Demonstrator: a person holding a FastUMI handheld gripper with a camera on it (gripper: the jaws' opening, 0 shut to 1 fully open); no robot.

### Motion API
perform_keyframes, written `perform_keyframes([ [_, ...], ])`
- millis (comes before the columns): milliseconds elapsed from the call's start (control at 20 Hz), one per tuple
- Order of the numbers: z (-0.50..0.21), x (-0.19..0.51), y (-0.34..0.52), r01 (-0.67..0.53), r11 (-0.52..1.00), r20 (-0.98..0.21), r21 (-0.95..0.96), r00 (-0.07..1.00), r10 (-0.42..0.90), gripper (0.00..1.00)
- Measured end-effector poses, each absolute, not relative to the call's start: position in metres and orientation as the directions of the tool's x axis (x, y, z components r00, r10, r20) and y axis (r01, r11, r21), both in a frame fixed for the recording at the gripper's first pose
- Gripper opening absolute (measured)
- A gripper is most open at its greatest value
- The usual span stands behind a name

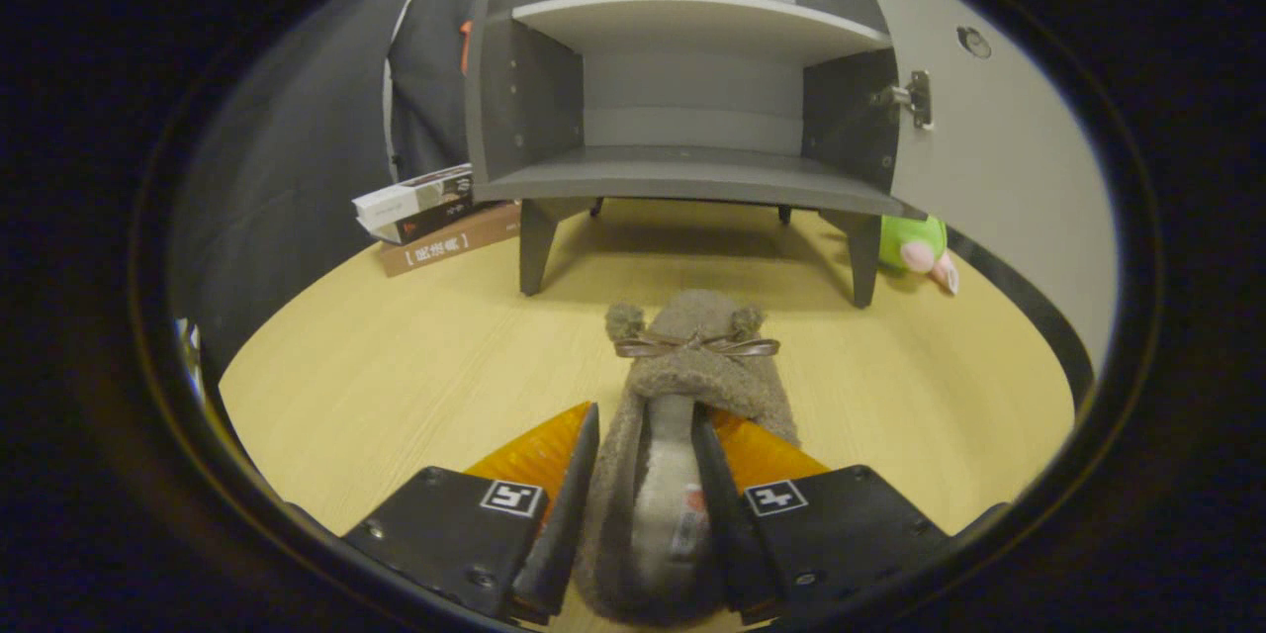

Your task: Open the shoe cabinet door, grab the shoes and put them into the shoe cabinet, then close the shoe cabinet door.

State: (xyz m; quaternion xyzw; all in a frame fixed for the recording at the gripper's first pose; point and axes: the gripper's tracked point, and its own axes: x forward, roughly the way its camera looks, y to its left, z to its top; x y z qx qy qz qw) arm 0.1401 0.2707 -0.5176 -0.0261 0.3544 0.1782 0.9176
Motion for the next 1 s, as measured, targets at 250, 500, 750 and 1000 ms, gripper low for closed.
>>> perform_keyframes([
  [250, -0.509, 0.147, 0.277, -0.338, 0.922, -0.611, 0.187, 0.695, 0.379, 0.12],
  [500, -0.494, 0.137, 0.264, -0.346, 0.92, -0.577, 0.183, 0.72, 0.385, 0.1],
  [750, -0.443, 0.126, 0.256, -0.371, 0.905, -0.522, 0.208, 0.74, 0.424, 0.1],
  [1000, -0.394, 0.123, 0.248, -0.39, 0.9, -0.453, 0.197, 0.778, 0.436, 0.1],
])
